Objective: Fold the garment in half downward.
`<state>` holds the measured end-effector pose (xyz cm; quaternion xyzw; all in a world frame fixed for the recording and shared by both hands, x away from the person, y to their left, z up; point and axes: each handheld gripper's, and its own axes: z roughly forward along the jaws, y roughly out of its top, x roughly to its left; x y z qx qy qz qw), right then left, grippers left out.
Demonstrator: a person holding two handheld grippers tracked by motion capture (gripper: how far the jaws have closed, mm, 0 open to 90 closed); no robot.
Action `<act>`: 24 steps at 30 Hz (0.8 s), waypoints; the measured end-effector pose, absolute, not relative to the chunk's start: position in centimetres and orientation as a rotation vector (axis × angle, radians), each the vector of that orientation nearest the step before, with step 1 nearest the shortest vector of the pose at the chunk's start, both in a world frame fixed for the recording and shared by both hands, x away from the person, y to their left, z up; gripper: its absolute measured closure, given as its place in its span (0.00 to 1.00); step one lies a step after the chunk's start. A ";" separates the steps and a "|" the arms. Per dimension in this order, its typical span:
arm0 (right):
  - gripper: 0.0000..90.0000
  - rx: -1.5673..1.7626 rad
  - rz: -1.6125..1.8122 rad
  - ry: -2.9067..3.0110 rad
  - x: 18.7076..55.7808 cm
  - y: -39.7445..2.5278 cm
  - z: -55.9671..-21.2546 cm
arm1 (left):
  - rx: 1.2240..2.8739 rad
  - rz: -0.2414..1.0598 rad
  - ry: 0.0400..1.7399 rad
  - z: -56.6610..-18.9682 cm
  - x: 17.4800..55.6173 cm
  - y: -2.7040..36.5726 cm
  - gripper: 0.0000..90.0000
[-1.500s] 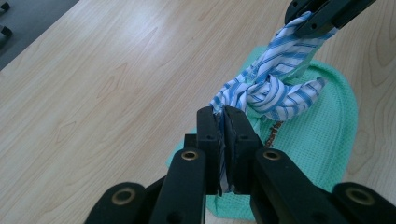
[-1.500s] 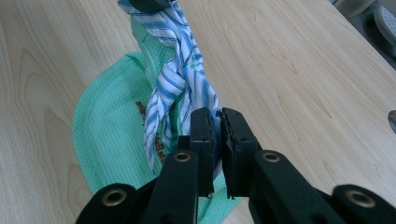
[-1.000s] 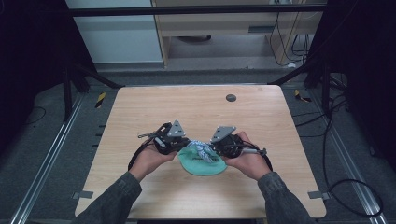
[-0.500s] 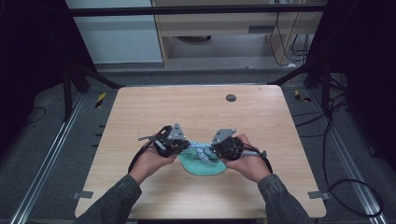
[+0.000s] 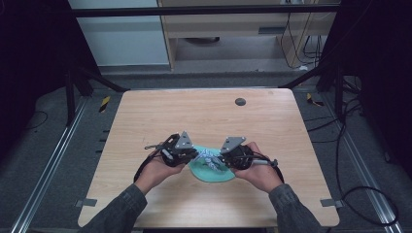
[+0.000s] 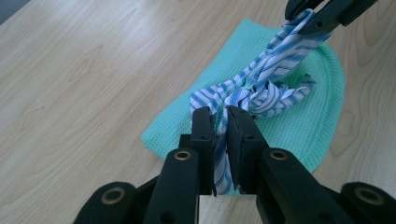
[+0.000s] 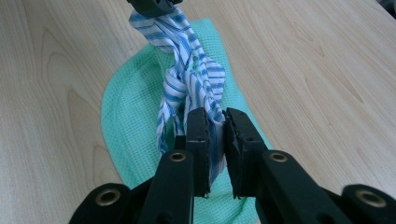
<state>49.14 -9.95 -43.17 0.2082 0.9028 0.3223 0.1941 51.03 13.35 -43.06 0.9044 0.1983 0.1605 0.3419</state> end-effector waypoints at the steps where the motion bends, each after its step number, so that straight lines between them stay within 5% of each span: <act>1: 0.89 0.582 0.904 2.532 49.1 -10.0 -43.2 | 2.352 0.416 0.516 -43.1 51.0 13.4 0.90; 8: 0.89 0.581 0.902 2.543 48.9 -9.9 -43.4 | 2.354 0.410 0.520 -43.7 50.7 13.5 0.88; 14: 0.92 0.584 0.899 2.556 48.7 -10.1 -43.8 | 2.329 0.430 0.538 -44.1 50.3 13.9 0.67; 24: 0.92 0.591 0.909 2.557 48.2 -10.3 -44.0 | 2.345 0.378 0.532 -45.7 49.6 14.2 0.55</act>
